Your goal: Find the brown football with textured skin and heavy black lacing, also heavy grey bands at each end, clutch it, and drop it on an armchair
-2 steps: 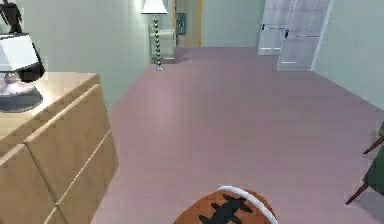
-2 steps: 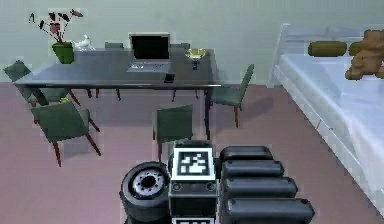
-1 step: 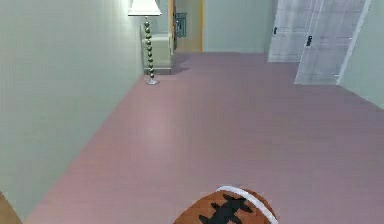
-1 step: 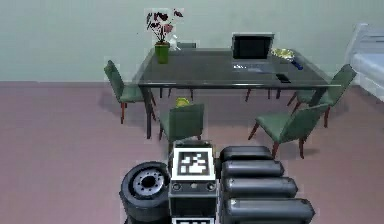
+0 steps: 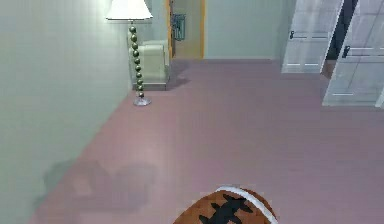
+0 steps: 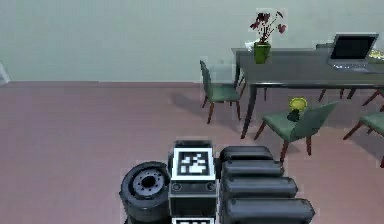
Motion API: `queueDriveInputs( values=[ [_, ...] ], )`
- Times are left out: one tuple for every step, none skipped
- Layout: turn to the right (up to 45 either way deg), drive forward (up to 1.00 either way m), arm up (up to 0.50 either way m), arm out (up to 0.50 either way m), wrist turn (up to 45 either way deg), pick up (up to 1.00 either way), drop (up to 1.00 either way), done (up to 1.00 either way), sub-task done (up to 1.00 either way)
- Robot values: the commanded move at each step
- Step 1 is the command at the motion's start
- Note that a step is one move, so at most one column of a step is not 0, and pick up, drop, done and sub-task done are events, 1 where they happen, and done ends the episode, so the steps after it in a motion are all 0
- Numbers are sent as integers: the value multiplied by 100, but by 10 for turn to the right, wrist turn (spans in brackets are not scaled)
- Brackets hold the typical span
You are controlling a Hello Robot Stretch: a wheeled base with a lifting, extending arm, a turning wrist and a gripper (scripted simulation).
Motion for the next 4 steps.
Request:
queueDriveInputs(
  values=[
    [0, 100, 0, 0, 0, 0, 0, 0, 0],
    [30, 0, 0, 0, 0, 0, 0, 0, 0],
    [0, 100, 0, 0, 0, 0, 0, 0, 0],
    [0, 100, 0, 0, 0, 0, 0, 0, 0]
  ],
)
